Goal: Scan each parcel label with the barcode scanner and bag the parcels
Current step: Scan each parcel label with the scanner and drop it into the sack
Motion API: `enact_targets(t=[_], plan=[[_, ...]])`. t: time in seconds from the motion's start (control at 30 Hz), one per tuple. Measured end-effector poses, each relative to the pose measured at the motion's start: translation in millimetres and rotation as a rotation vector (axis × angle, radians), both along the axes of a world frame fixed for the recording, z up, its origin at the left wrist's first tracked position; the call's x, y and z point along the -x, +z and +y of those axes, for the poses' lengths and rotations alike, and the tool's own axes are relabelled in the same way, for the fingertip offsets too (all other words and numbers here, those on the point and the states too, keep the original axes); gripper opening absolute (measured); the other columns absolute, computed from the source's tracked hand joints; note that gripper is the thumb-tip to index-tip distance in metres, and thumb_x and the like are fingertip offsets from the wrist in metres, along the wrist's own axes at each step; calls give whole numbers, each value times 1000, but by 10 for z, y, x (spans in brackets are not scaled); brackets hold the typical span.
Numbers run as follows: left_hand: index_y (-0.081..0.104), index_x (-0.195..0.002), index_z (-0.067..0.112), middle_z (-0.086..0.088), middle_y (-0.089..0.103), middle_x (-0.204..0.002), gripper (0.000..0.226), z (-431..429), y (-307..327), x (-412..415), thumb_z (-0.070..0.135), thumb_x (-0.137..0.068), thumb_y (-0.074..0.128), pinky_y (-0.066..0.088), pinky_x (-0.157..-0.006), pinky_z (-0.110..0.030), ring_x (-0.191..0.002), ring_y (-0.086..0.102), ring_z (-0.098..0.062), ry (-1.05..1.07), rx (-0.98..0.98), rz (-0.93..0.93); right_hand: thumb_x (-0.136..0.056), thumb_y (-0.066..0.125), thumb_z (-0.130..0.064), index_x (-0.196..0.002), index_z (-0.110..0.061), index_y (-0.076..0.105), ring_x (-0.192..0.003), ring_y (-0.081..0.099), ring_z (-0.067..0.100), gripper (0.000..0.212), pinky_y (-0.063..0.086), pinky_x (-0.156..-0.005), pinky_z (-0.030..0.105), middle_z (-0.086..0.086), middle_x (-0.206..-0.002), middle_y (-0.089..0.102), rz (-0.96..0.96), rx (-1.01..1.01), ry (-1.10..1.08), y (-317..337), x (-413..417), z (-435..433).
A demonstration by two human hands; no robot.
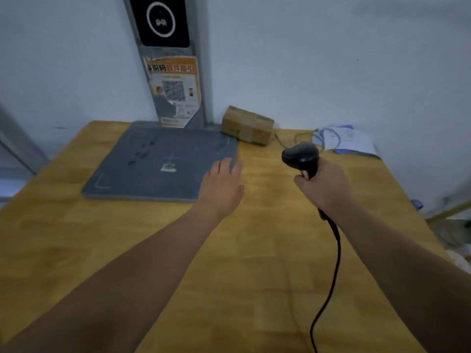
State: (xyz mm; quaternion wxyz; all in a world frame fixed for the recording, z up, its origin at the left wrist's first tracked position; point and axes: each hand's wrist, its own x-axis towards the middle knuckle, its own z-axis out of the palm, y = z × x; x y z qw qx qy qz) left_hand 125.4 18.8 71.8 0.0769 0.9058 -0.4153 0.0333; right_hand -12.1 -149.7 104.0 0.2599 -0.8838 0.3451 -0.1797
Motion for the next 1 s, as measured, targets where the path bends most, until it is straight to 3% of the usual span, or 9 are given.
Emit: enact_targets(t=[0.1, 0.17, 0.23, 0.37, 0.43, 0.6, 0.87, 0.93, 1.0], plan=[[21, -150, 13, -13, 22, -154, 57, -292, 33, -284, 35, -101, 42, 32, -109, -43, -141, 22, -32, 23, -29, -13, -82, 65, -22, -72, -16, 48, -57, 51, 17, 20, 35, -49, 28, 1, -60, 51, -51, -1, 21, 88, -277, -319], [23, -149, 12, -13, 23, -153, 57, -493, 48, -518, 35, -101, 43, 32, -109, -43, -140, 23, -32, 40, -45, -16, -81, 65, -21, -80, -8, 55, -65, 59, 25, 16, 47, -56, 34, 8, -67, 59, -112, -84, 9, 102, -516, -513], [22, -149, 13, -14, 23, -152, 58, -698, 37, -797, 36, -101, 43, 33, -108, -43, -139, 24, -32, 74, -51, 21, -81, 67, -16, -88, -2, 60, -70, 64, 29, 17, 56, -65, 44, 15, -76, 65, -199, -325, -24, 86, -772, -678], [23, -149, 12, -16, 22, -151, 60, -1129, -101, -1517, 41, -100, 43, 35, -105, -46, -136, 25, -37, 171, -5, 225, -84, 69, -14, -93, -7, 63, -61, 54, 19, 13, 51, -58, 33, 6, -68, 55, -325, -1037, -154, -68, -1208, -948], [21, -150, 11, -18, 18, -153, 64, -1374, -221, -1927, 45, -100, 41, 31, -108, -48, -139, 21, -38, 227, 23, 330, -84, 70, -14, -102, -6, 63, -61, 53, 18, 21, 50, -59, 33, 3, -65, 52, -341, -1190, -202, -240, -1414, -1085], [15, -150, 1, -21, 19, -153, 77, -2028, -576, -2703, 51, -98, 41, 27, -111, -47, -141, 21, -38, 359, 174, 477, -84, 72, -14, -111, -5, 60, -86, 62, 24, 30, 58, -76, 38, 11, -91, 59, -321, -1246, -236, -638, -1920, -1455], [-2, -153, 7, -17, 14, -159, 106, -2610, -1000, -3433, 62, -85, 58, 29, -113, -47, -143, 23, -35, 539, 496, 695, -86, 71, -22, -101, -15, 60, -108, 59, 27, 20, 51, -97, 45, 14, -116, 61, -180, -1100, -153, -1059, -2341, -1776], [5, -153, 7, -16, 25, -156, 101, -2617, -1071, -3521, 53, -85, 65, 35, -111, -44, -139, 32, -34, 542, 566, 758, -85, 71, -25, -104, -17, 59, -108, 57, 24, 23, 49, -99, 45, 10, -118, 59, -183, -1107, -157, -1156, -2390, -1792], [26, -147, 6, -14, 42, -146, 84, -2566, -1156, -3548, 42, -85, 69, 41, -106, -39, -130, 44, -30, 508, 645, 771, -86, 71, -27, -117, -15, 57, -105, 55, 19, 37, 47, -101, 44, 3, -117, 57, -192, -1123, -172, -1243, -2406, -1761]])
